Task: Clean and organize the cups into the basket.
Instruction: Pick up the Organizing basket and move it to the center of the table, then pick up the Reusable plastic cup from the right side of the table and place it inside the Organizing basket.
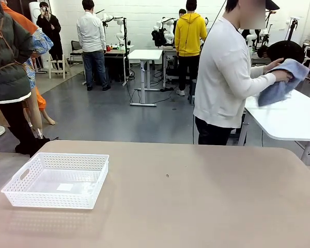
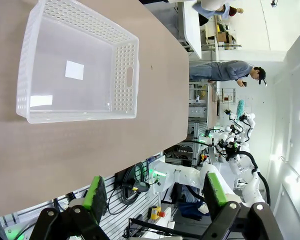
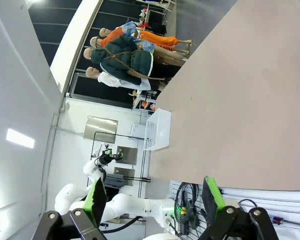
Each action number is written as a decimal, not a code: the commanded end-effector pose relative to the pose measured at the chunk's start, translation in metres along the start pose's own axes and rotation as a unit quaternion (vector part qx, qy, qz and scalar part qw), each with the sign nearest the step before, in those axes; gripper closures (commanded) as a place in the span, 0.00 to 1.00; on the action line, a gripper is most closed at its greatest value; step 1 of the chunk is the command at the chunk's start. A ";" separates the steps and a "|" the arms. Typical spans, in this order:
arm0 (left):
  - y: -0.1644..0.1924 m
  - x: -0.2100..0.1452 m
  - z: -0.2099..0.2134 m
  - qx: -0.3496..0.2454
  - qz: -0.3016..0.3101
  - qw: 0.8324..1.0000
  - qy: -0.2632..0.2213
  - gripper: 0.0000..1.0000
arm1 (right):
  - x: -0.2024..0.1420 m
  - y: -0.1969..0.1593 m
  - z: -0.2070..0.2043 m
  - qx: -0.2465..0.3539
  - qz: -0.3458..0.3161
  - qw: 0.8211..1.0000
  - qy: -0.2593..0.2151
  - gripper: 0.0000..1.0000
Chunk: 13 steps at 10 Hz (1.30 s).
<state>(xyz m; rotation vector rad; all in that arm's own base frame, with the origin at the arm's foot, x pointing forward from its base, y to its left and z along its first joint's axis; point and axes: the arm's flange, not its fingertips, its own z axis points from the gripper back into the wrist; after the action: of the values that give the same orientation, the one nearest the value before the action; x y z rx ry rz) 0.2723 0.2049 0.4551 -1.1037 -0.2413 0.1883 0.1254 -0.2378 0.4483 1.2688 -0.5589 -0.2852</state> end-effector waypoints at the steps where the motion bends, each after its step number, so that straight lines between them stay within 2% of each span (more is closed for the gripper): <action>1: -0.001 0.000 0.001 0.001 -0.002 1.000 -0.001 0.00 | -0.003 0.000 0.004 0.007 0.006 1.000 -0.003 0.00; 13: -0.001 0.000 0.001 0.001 -0.002 1.000 -0.001 0.00 | -0.003 0.000 0.004 0.007 0.006 1.000 -0.003 0.00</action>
<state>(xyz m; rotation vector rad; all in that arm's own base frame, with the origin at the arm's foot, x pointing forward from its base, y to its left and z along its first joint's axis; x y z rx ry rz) 0.2723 0.2049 0.4551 -1.1037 -0.2413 0.1883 0.1256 -0.2377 0.4483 1.2683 -0.5586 -0.2847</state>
